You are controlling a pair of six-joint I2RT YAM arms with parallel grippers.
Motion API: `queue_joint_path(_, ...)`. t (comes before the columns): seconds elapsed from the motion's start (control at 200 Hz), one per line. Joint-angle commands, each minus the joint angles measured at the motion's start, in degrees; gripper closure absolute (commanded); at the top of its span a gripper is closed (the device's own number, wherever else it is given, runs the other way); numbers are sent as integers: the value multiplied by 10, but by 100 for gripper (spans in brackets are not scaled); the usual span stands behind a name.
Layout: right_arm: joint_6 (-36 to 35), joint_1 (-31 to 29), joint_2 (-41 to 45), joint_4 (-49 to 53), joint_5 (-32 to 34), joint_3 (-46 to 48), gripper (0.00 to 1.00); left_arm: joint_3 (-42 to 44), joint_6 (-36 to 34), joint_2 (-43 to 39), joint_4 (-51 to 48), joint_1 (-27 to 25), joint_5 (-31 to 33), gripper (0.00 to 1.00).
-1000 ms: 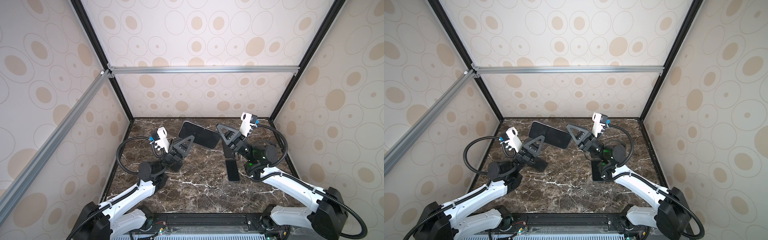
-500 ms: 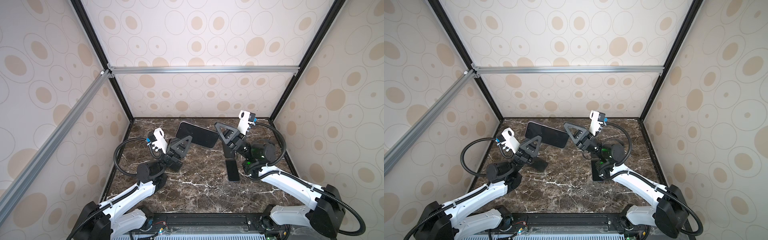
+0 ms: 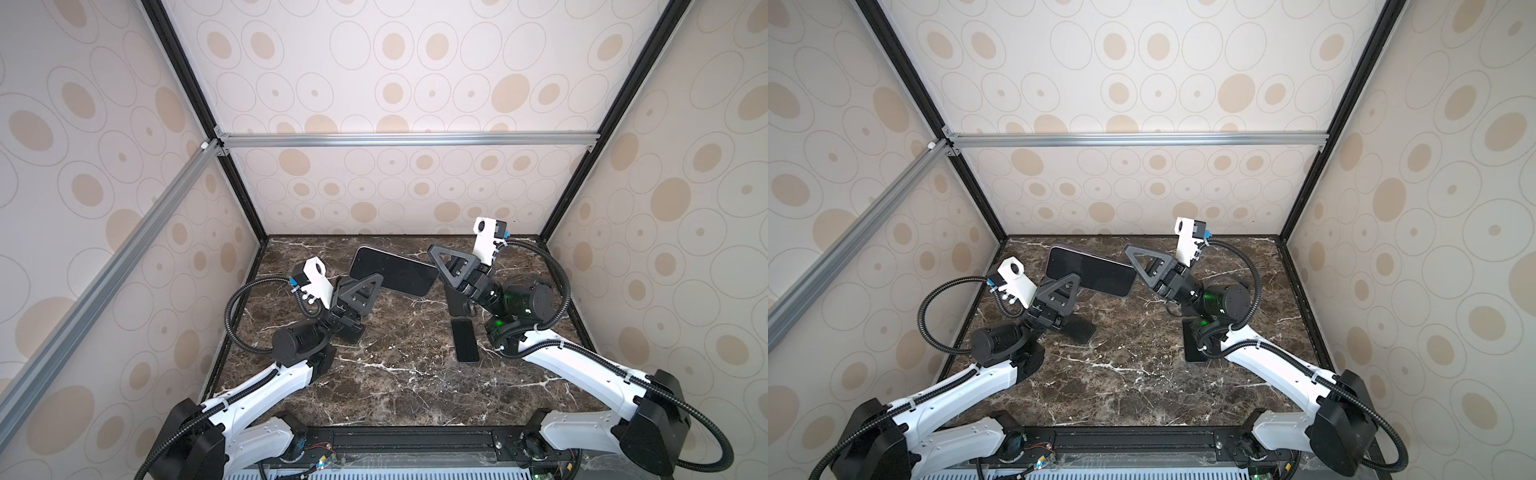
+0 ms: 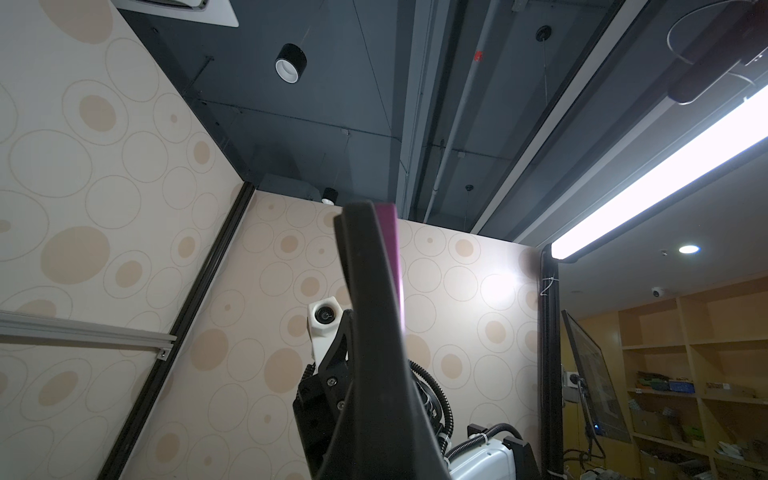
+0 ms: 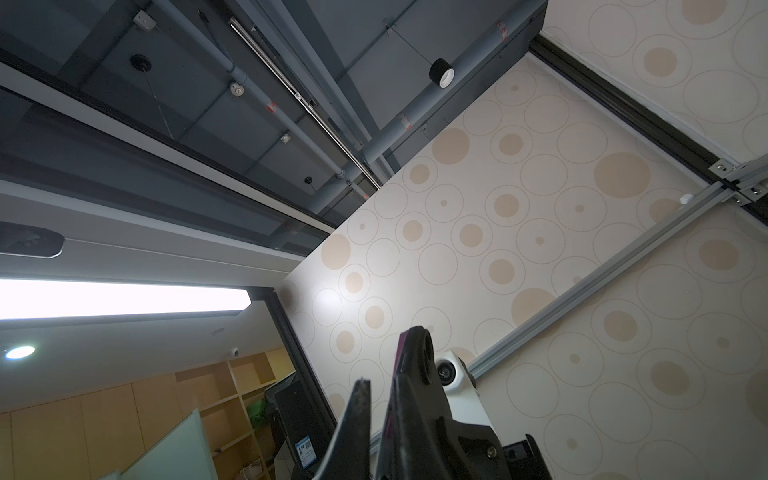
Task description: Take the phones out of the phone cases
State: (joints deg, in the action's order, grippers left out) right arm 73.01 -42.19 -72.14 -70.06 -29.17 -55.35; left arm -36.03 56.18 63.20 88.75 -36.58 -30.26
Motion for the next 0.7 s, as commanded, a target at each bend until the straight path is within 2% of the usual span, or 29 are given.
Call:
queue_joint_path(0.0, 26, -3, -8, 59, -11, -2, 100, -37, 8, -4, 92, -7, -73, 100)
queue_joint_path(0.38, 41, 19, 4, 127, -49, -11, 100, -46, 19, -3, 105, -6, -101, 100)
queue_joint_path(0.695, 57, 25, -4, 126, -85, -32, 100, -58, 41, 13, 133, -7, -117, 100)
